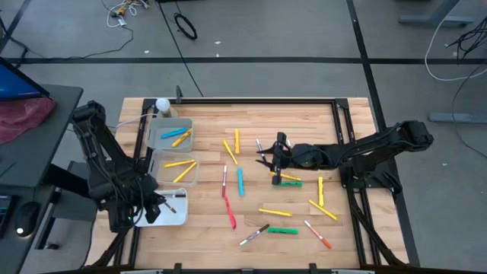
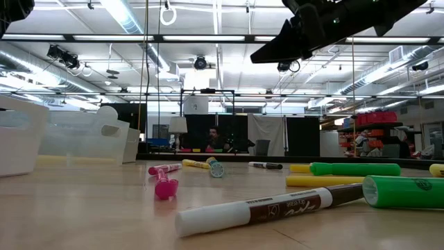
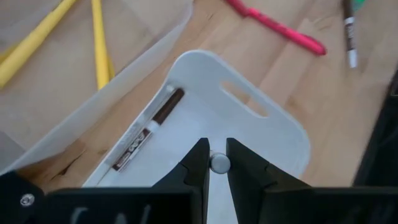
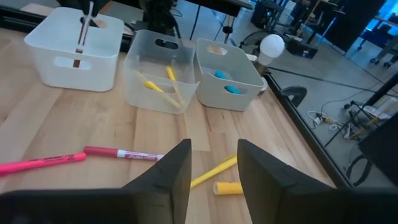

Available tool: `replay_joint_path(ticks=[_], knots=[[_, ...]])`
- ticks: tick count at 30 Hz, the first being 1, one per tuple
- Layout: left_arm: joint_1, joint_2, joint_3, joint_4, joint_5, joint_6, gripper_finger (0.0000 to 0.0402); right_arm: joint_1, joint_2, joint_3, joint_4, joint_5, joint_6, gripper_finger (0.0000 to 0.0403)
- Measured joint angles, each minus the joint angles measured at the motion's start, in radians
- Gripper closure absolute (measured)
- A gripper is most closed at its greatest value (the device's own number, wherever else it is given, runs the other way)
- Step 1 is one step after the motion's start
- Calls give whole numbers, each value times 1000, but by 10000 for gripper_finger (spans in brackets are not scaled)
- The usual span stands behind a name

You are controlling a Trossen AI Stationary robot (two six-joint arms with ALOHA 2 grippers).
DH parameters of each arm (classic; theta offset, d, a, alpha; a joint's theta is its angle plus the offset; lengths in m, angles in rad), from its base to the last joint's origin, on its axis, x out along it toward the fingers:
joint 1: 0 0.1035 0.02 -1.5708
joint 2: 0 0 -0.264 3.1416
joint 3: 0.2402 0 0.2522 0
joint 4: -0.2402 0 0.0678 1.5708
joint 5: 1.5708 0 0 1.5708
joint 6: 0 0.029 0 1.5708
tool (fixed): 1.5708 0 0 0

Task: Pick & Place Markers
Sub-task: Put the brown marker into the white bin, then put the yellow pen into the transparent bin

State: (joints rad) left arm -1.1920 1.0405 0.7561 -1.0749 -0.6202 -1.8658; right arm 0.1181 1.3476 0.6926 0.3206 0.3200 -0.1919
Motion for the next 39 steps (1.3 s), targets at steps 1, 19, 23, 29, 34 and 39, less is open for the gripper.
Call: replay_joint_path(ticks=[1, 19, 23, 29, 34, 39], knots=[[-3, 0, -13, 7, -2, -9, 356, -5, 0, 0, 0, 0, 1, 273], [-8, 0, -46, 31, 120, -116, 271, -13, 0, 0, 1, 0, 26, 273], [5, 0, -46, 32, 91, -112, 259, -13, 0, 0, 1, 1, 26, 273], [99, 0, -46, 45, -198, 49, 264, -14, 0, 0, 1, 2, 26, 273], [237, 0, -46, 208, -531, 454, 274, -14, 0, 0, 0, 2, 78, 273], [415, 0, -46, 451, -347, 880, 288, -14, 5, -2, -18, 2, 189, 273]])
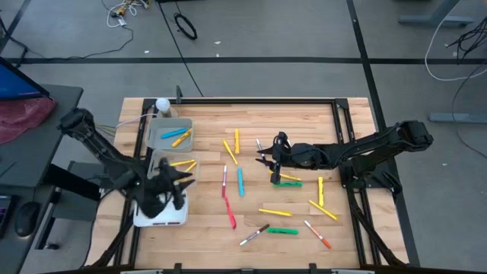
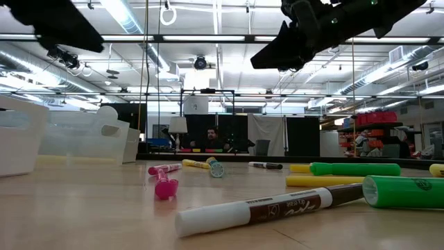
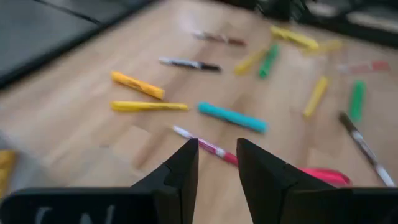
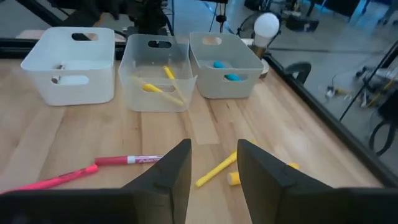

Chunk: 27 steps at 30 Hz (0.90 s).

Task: Pick & Place Markers
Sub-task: Put the yellow pen into the transparent bin

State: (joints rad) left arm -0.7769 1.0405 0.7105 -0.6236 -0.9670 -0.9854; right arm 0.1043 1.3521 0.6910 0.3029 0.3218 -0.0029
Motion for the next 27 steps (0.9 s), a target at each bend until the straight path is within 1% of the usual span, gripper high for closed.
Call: replay_joint_path(ticks=[3, 8, 13, 15, 18, 20, 24, 27], knots=[[106, 0, 0, 142, 165, 223, 301, 0, 0, 0, -31, 0, 29, 272], [290, 0, 0, 299, 366, 567, 324, 7, 0, 0, -125, 0, 124, 255], [503, 0, 0, 409, 613, 783, 343, 66, 0, 0, -281, -4, 265, 236], [578, 9, 0, 459, 692, 850, 346, 102, 0, 0, -322, -52, 317, 234], [665, 38, 0, 532, 764, 912, 344, 166, 0, 0, -332, -169, 395, 234], [709, 76, 2, 580, 794, 923, 342, 211, 0, 0, -336, -235, 471, 234], [760, 179, 2, 636, 807, 931, 340, 306, 0, 0, -383, -323, 675, 235], [777, 278, 2, 696, 807, 946, 340, 363, 0, 0, -465, -402, 882, 243]])
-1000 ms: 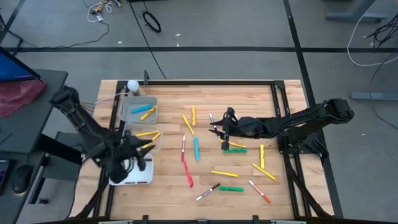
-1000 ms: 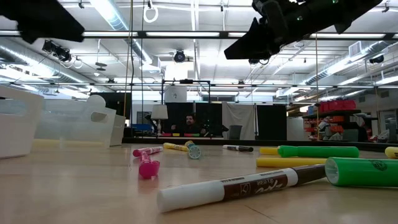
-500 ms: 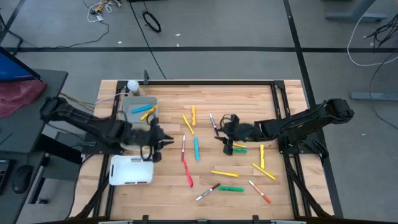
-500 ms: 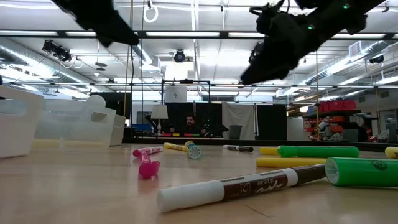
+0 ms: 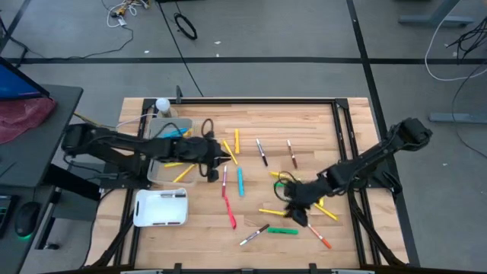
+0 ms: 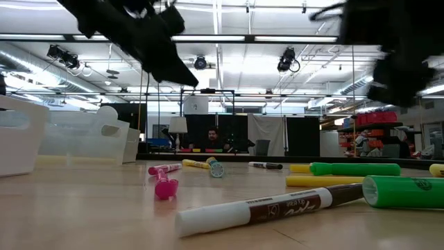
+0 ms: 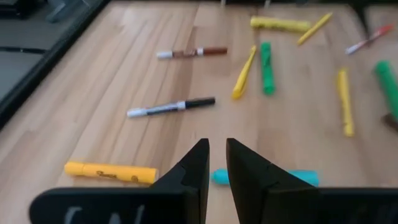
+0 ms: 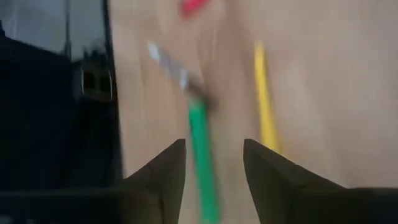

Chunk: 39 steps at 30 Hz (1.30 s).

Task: Pick & Place Markers
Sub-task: Put the yellow pen into the transparent bin

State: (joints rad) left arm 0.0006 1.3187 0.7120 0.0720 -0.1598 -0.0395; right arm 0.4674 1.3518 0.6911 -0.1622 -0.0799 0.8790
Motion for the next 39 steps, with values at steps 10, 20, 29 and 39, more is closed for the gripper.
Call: replay_joint_path(ticks=[10, 20, 29, 39], knots=[[32, 287, -1, 317, 3, 9, 340, 133, 0, 0, -426, -333, 516, 287], [36, 318, 0, 355, 8, 26, 340, 228, -1, 1, -620, -277, 587, 285], [36, 318, 0, 350, 8, 26, 340, 302, 5, 1, -661, -88, 493, 251], [35, 318, 0, 350, 8, 21, 340, 386, 114, 1, -649, -66, 420, 281]])
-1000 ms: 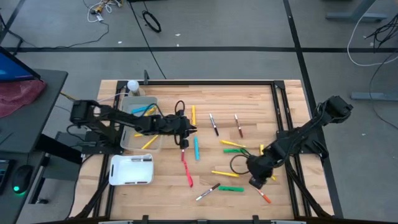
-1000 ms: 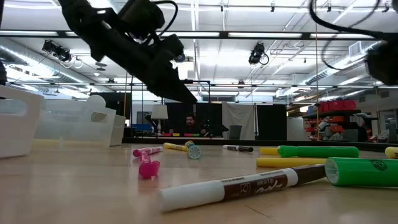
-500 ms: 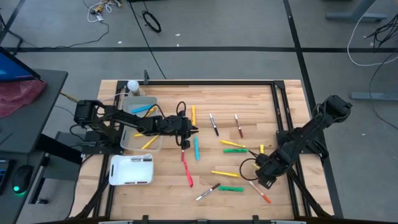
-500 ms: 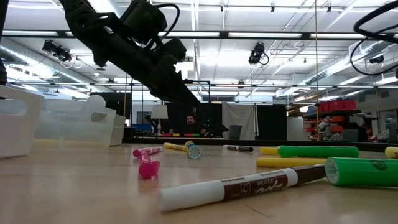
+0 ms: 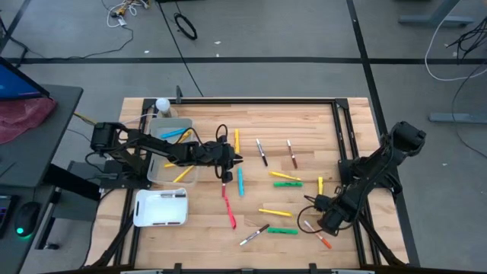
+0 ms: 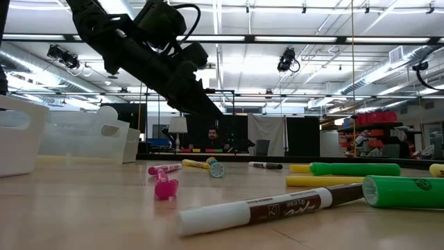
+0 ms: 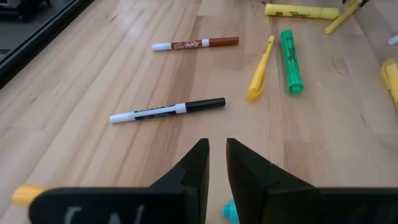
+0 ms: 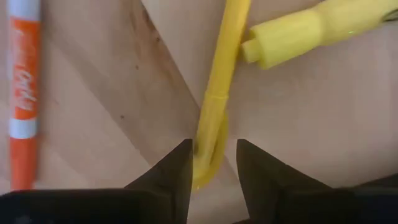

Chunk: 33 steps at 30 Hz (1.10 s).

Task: Pick & Place Markers
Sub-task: Put the yellow pen into the transparent bin

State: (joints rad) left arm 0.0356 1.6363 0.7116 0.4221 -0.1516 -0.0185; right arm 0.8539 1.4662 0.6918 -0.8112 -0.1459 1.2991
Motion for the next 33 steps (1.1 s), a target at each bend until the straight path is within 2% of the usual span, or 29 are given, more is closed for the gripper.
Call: replay_joint_path(ticks=[5, 13, 23, 25, 27, 33], knots=[[0, 0, 0, 0, 0, -3, 340, 31, 65, 6, 43, 1, -30, 302], [0, 0, 0, 0, 0, -3, 340, 58, 75, 5, 48, 14, -1, 377], [0, 0, 13, -1, -3, 6, 341, 54, -19, 77, 7, 18, 4, 378], [0, -2, 26, 1, 9, 25, 338, 43, -39, 106, -7, 94, 1, 378], [0, -2, 39, -2, 48, 63, 331, 29, -56, 134, 7, 218, -22, 377], [0, -2, 91, -1, 238, 188, 263, -49, -69, 150, 92, 700, -241, 377]])
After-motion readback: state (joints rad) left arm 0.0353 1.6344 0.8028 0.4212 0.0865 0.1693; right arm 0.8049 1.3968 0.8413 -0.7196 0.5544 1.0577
